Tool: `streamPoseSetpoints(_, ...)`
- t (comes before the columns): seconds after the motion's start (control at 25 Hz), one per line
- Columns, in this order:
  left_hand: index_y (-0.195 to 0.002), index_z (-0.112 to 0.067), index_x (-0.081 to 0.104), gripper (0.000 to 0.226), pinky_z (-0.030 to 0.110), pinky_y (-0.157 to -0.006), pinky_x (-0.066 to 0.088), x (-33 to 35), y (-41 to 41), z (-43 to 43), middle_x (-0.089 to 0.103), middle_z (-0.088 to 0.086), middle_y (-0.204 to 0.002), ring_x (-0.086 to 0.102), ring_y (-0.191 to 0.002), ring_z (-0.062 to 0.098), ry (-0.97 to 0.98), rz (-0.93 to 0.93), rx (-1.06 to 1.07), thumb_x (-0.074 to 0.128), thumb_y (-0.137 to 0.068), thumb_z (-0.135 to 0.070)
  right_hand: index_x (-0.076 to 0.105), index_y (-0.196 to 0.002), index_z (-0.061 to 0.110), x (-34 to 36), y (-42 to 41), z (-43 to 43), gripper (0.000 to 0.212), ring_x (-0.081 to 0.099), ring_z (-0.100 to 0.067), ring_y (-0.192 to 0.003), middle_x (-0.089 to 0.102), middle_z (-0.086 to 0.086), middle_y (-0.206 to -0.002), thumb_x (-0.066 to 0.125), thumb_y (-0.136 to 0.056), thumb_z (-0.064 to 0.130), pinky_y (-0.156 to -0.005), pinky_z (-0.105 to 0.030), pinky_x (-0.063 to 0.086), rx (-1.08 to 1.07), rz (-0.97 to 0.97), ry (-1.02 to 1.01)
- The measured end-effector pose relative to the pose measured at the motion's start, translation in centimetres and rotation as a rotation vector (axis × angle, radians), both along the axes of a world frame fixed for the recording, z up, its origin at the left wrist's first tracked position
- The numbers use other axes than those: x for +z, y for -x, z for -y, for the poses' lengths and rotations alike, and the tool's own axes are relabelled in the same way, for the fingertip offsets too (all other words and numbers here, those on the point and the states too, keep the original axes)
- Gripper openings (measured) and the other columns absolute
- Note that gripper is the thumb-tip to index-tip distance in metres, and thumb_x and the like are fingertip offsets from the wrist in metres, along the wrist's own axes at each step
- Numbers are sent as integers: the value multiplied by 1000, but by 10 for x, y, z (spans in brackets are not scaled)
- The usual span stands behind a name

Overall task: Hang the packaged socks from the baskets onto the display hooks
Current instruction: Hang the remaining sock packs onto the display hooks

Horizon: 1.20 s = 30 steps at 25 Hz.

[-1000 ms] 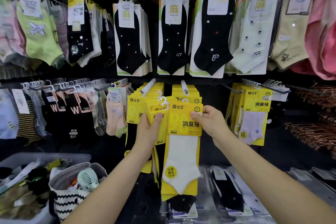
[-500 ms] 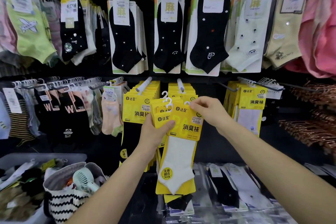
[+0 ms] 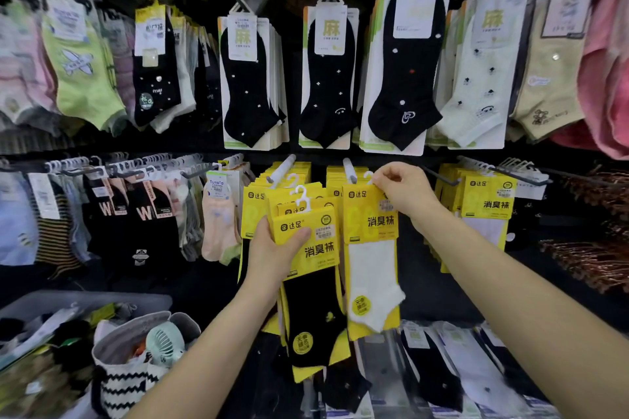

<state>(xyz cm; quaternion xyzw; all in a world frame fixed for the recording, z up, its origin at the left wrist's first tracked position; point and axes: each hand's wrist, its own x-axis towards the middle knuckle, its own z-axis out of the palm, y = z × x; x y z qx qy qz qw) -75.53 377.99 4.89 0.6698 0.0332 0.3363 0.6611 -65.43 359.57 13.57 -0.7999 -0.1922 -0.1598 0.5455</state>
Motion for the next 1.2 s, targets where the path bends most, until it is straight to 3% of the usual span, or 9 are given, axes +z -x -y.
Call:
streamPoseSetpoints(0.16,-102,-26,57,30,25,-71,56,3,13,-24,69,-5,-100,67,-91,9,-8,48,2,71,-80,-12,66,-72,22,1,-10,-21,17,62,-28,-90,66,-4,-96,58,-87,19,-81,-47,54,-53,-12,82)
streamPoseSetpoints(0.24,-98,-36,59,33,18,-64,55,5,20,-30,69,-9,-97,68,-87,3,-13,64,-1,70,-80,-11,64,-69,26,0,-15,-27,17,63,-28,-87,66,-4,-94,61,-86,25,-84,-48,52,-88,-37,116)
streamPoseSetpoints(0.36,-88,-60,58,51,23,-68,56,7,26,-35,70,-9,-97,68,-88,5,-21,62,-20,69,-82,-11,63,-70,29,-4,-20,-31,16,58,-27,-97,65,-5,-100,62,-86,31,-88,-48,50,-133,-59,130)
streamPoseSetpoints(0.56,-101,-23,58,28,15,-62,53,8,16,-26,69,-7,-97,67,-85,2,-32,21,7,72,-79,-15,64,-86,26,-8,-18,-24,6,56,-26,-106,62,-4,-109,60,-88,31,-89,-48,49,-223,-18,146)
streamPoseSetpoints(0.68,-104,-21,57,31,27,-74,56,10,7,-11,68,-2,-104,66,-95,11,-10,5,-30,73,-78,-18,59,-84,25,-13,3,-14,12,56,-17,-93,61,0,-96,58,-88,35,-78,-34,49,-168,173,-10)
streamPoseSetpoints(0.8,-100,-26,58,31,29,-75,55,10,-2,6,69,-5,-101,66,-95,13,18,21,-55,76,-75,-21,55,-81,26,-27,32,-13,25,53,-8,-73,57,7,-79,65,-79,49,-62,-20,41,56,121,70)
streamPoseSetpoints(0.92,-104,-25,59,36,36,-81,55,10,-8,23,70,-4,-103,67,-97,16,30,7,-108,77,-73,-27,52,-87,22,-39,41,-11,41,50,-7,-69,56,4,-79,71,-70,54,-60,-22,41,33,36,179)
streamPoseSetpoints(1.08,-116,-24,55,41,41,-86,55,12,-13,36,68,-2,-111,66,-100,17,132,-21,-174,68,-80,-38,58,-85,11,-38,42,2,33,63,-24,-80,68,-14,-87,72,-77,40,-72,-35,50,51,-11,52)
streamPoseSetpoints(1.2,-120,-29,54,38,28,-77,56,12,-13,36,69,-9,-110,67,-98,8,175,7,-211,60,-85,-44,56,-88,9,-37,42,7,30,67,-30,-87,70,-18,-89,70,-80,35,-80,-45,54,99,-78,39)
